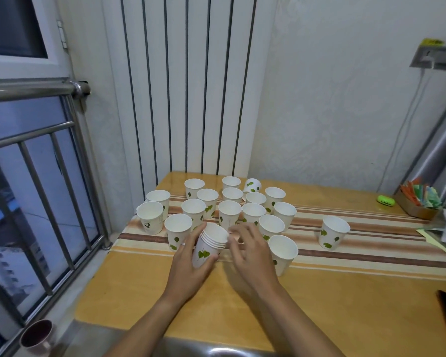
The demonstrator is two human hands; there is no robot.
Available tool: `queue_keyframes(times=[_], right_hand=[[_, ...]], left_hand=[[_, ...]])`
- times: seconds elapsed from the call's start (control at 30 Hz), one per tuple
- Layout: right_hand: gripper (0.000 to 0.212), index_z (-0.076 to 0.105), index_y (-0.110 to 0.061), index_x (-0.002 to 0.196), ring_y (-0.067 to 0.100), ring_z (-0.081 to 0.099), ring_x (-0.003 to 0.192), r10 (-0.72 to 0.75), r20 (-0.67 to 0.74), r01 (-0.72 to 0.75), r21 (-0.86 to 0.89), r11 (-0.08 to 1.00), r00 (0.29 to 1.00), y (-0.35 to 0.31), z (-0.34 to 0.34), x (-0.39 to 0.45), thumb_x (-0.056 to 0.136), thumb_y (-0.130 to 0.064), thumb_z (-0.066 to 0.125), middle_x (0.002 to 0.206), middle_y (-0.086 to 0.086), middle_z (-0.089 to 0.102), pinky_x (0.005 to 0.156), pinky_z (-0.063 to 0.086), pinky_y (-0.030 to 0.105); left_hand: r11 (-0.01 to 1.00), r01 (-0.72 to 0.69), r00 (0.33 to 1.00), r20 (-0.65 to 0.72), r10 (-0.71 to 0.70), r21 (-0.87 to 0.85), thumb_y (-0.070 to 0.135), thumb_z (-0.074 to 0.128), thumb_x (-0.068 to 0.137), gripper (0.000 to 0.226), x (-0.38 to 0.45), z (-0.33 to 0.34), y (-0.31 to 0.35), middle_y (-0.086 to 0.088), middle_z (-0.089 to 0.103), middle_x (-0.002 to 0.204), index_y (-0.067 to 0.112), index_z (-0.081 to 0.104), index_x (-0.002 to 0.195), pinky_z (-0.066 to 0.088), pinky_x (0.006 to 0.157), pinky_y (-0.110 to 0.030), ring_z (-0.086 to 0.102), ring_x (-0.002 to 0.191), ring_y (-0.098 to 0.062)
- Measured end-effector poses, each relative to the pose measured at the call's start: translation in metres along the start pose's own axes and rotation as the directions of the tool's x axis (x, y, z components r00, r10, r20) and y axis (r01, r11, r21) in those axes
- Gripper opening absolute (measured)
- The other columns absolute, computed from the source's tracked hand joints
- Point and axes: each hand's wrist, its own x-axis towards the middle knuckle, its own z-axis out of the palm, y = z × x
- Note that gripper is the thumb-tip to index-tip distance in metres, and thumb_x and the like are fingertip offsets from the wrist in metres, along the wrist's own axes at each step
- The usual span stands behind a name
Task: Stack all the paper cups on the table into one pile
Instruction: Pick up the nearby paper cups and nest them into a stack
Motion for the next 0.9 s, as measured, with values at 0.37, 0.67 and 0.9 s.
queue_keyframes(times=[0.37,0.67,0.9], right_hand=[[0.064,0.053,-0.009,0.140,0.043,0.048,0.132,0.425,-0.225,-0.480,-0.345,0.807,0.877,0.045,-0.023,-0.024,0.086,-0.032,0.080,0.144,0.020,0.048,0.101,0.047,0.054],[0.057,0.052,-0.015,0.139,0.036,0.059,0.112,0.371,-0.226,-0.413,-0.181,0.893,0.901,0.016,-0.024,-0.017,0.090,-0.033,0.076,0.135,0.008,0.040,0.079,0.058,0.043],[0.060,0.050,-0.023,0.149,0.025,0.049,0.134,0.177,-0.276,-0.210,-0.094,0.973,0.945,-0.026,-0.018,-0.002,0.096,-0.042,0.069,0.146,0.002,0.049,0.099,0.053,0.039]], left_hand=[[0.998,-0.028,0.998,0.059,0.025,0.049,0.028,0.085,0.092,0.085,-0.001,0.001,0.000,0.032,0.044,0.163,0.046,0.038,0.161,0.049,0.118,-0.042,0.044,0.149,0.005],[0.998,-0.043,0.998,0.051,0.041,0.040,0.028,0.084,0.093,0.083,-0.001,0.000,0.002,0.028,0.046,0.163,0.043,0.040,0.162,0.048,0.119,-0.039,0.043,0.150,0.003],[0.998,-0.055,0.996,0.066,0.055,0.011,0.023,0.085,0.093,0.084,-0.001,0.001,0.003,0.023,0.048,0.164,0.040,0.042,0.163,0.039,0.122,-0.023,0.043,0.153,0.001]])
